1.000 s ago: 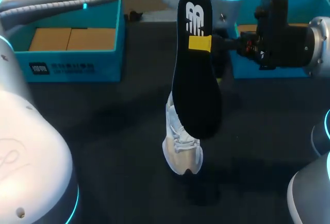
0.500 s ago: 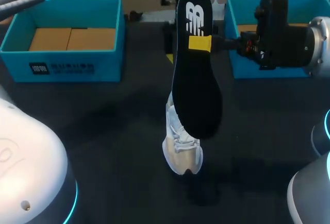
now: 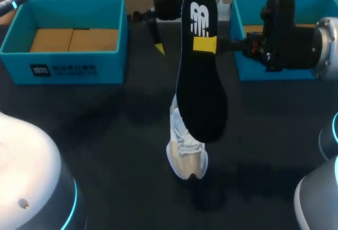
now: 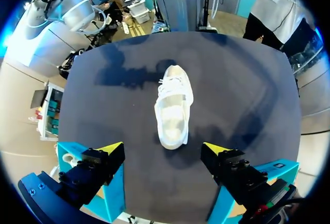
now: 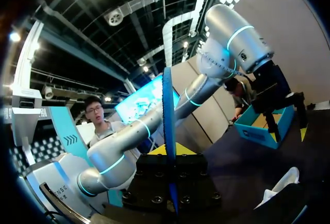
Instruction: Take the shoe out of the shoebox, open the shoe tongue, remove and reinsert the insole, then place the shoe into the shoebox
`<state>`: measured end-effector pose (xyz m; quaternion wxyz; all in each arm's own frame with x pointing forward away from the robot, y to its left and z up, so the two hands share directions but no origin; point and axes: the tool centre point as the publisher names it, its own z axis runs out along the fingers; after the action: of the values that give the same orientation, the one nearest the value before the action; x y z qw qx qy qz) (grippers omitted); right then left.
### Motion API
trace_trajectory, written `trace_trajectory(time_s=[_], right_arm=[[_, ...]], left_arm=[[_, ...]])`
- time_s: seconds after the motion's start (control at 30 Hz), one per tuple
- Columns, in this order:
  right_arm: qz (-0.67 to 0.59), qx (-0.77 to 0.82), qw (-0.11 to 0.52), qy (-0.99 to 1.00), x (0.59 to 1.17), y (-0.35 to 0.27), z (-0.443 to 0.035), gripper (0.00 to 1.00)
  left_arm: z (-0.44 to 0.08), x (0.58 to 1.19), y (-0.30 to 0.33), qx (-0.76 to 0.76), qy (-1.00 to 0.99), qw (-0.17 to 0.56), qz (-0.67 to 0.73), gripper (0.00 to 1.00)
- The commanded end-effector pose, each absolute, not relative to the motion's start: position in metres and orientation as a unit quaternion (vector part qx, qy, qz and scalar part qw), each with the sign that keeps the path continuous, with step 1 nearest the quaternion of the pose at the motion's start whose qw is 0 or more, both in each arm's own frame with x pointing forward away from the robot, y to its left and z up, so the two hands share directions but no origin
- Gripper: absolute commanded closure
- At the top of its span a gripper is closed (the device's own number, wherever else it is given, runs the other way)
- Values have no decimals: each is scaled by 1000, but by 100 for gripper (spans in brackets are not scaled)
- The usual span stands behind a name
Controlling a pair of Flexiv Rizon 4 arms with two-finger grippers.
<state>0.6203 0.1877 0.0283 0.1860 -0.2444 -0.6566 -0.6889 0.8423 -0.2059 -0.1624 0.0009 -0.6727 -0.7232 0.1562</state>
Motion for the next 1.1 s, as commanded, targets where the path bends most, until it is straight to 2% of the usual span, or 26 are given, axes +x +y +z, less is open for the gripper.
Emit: trace_trajectory(time_s=[0.03, 0.27, 0.43, 0.73, 1.1], right_arm=[[-690, -247, 183, -655, 617, 192, 29, 100], [-690, -247, 183, -655, 617, 192, 29, 100], [-693, -256, 171, -652, 620, 189, 30, 100], [-686, -350, 153, -620, 648, 161, 35, 100], [-677, -412, 204, -575, 684, 140, 40, 100]], left_arm=[[-165, 839, -203, -667, -723, -29, 180, 0], [-167, 839, -202, -652, -734, -38, 187, 0], [-166, 840, -203, -618, -745, -121, 220, 0], [-160, 848, -204, -583, -729, -216, 287, 0], [-142, 856, -205, -555, -679, -317, 361, 0]])
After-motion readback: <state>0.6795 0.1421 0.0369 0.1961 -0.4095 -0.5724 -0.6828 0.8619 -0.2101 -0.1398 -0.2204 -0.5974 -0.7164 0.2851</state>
